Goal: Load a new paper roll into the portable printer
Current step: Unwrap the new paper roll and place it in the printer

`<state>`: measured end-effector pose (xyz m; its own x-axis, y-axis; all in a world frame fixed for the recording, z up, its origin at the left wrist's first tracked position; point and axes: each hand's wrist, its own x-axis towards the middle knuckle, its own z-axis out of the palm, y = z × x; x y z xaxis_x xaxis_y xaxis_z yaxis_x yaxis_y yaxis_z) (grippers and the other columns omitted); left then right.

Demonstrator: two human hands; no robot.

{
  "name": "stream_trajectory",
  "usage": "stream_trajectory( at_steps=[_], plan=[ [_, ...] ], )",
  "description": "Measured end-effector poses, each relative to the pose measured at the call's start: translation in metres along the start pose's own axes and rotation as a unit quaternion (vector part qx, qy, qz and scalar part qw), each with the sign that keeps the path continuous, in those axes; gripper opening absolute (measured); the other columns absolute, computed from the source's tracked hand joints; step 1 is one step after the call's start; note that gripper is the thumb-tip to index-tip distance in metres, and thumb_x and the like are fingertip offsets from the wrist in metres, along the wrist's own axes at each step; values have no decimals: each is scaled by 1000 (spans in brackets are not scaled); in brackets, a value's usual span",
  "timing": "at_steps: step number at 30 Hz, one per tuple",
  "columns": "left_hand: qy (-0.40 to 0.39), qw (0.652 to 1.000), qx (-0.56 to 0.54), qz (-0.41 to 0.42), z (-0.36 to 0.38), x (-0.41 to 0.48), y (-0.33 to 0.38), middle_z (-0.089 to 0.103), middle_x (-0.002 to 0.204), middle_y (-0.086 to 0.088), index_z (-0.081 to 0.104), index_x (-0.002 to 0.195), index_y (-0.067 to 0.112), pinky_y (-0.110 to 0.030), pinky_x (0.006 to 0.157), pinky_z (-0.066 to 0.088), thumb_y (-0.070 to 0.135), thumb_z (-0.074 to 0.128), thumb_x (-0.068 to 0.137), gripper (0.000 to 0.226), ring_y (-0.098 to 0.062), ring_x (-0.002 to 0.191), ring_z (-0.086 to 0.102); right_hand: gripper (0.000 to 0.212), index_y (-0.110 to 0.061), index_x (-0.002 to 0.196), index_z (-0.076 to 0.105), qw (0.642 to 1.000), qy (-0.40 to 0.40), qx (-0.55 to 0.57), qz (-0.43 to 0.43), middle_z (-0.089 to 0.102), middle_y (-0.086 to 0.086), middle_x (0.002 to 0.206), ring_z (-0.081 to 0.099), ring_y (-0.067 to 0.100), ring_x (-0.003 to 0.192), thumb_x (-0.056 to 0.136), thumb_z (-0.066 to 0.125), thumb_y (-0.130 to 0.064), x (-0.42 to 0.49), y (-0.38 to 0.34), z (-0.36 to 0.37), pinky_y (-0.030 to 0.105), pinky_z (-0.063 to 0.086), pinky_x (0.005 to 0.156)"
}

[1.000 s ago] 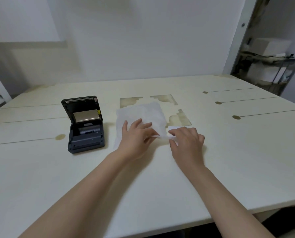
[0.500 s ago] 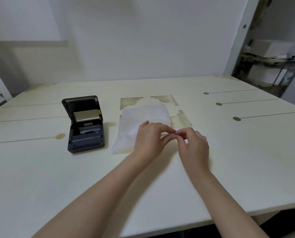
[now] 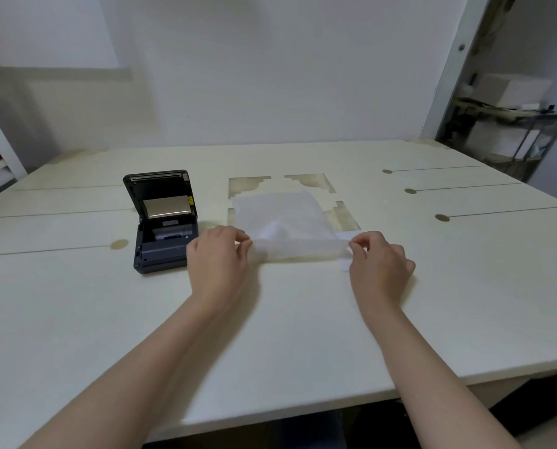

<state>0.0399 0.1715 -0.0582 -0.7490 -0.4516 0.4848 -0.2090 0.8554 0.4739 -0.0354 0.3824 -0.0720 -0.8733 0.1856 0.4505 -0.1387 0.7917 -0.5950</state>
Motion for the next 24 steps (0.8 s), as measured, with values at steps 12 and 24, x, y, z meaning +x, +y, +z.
stream_trajectory(
  at_steps=[12,24],
  plan=[
    [-147,951,-244,-121,-8,30,11,50,144,-6,48,138,20,-42,109,38,40,52,95,48,-23,134,44,24,-13,103,70,988,90,38,-121,74,3,97,58,34,99,90,50,-11,1,-16,7,34,28,76],
    [-243,949,-178,-96,37,69,20,56,73,8,51,73,18,-27,64,41,29,59,91,22,-17,75,54,58,-25,148,33,967,-243,63,-49,58,13,134,50,32,124,97,39,-52,11,-55,40,44,40,103]
  ],
)
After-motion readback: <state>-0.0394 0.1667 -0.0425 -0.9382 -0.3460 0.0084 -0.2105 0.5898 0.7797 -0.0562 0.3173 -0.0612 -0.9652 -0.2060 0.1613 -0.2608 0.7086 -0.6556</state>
